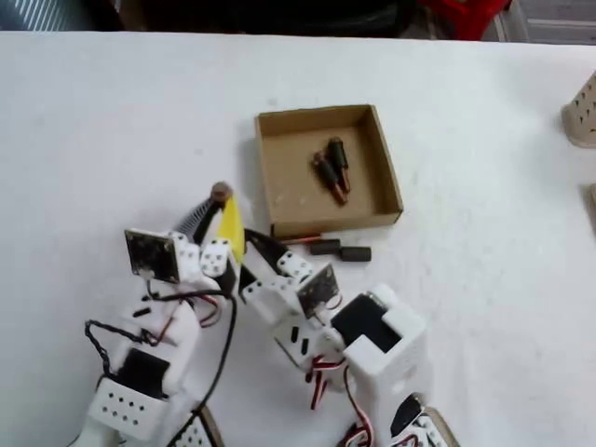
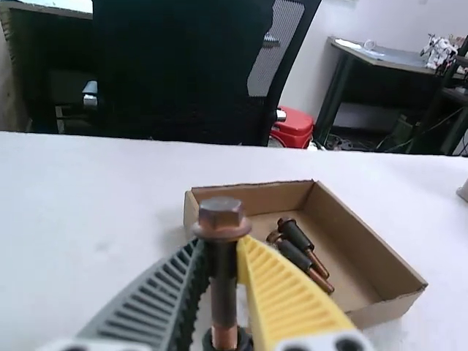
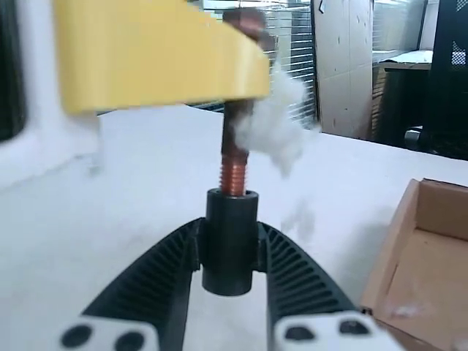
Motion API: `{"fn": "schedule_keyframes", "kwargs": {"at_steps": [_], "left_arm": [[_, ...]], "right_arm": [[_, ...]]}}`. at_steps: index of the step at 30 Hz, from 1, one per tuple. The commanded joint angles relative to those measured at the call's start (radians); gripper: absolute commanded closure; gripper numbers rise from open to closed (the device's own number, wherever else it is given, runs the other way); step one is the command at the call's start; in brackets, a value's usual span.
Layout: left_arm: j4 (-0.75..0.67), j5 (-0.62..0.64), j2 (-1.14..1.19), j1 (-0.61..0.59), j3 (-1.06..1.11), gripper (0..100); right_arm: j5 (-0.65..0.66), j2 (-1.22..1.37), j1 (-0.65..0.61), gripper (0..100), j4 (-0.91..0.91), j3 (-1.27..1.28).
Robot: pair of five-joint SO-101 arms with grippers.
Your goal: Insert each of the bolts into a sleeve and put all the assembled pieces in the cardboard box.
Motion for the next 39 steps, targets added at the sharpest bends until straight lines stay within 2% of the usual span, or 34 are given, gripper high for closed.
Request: {"fn": "schedule_keyframes", "kwargs": {"at_steps": [1, 15, 24, 30, 39], "left_arm": [[0.051, 0.011, -0.013, 0.025, -0.058, 98], [0.074, 0.003, -0.013, 0.016, 0.020, 98], [0.146, 0.002, -0.013, 0.022, 0.020, 98], [0.224, -0.051, -0.013, 0.025, 0.020, 98], [0.224, -0.052, -0.013, 0.025, 0.020, 96]], "right_arm": [[-0.003, -0.013, 0.015, 98.3, -0.033, -0.005], [-0.003, -0.015, 0.030, 98.3, -0.035, -0.005], [-0.006, -0.016, 0.039, 98.3, -0.061, -0.006], [-0.008, -0.054, 0.061, 98.3, -0.058, -0.003], [-0.008, -0.064, 0.068, 98.3, -0.054, -0.002]]}}
